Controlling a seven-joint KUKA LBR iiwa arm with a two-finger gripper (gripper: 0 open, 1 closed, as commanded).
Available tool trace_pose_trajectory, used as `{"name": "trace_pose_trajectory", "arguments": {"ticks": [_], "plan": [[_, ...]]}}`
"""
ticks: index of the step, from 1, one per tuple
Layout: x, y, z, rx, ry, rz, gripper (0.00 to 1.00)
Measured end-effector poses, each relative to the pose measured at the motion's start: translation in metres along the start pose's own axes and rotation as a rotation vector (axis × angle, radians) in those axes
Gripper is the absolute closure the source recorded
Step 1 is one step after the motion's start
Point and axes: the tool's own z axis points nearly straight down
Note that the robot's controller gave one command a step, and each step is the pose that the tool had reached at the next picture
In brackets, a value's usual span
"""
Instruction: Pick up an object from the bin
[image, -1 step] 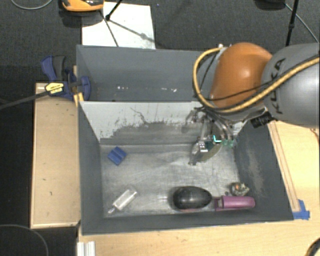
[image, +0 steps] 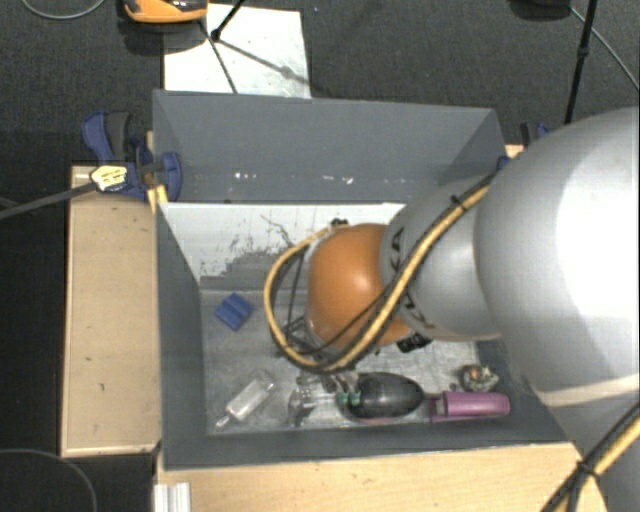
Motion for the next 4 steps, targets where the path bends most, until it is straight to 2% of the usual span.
{"name": "trace_pose_trajectory", "arguments": {"ticks": [1, 2, 3, 4], "plan": [[0.009, 0.08, -0.032, -0.003, -0.001, -0.084, 0.0], [0.008, 0.07, -0.03, 0.001, 0.0, -0.532, 0.0], [0.003, 0.061, 0.0, 0.002, 0.002, -0.736, 0.0], [0.002, 0.061, 0.0, 0.0, 0.002, -0.731, 0.0]]}}
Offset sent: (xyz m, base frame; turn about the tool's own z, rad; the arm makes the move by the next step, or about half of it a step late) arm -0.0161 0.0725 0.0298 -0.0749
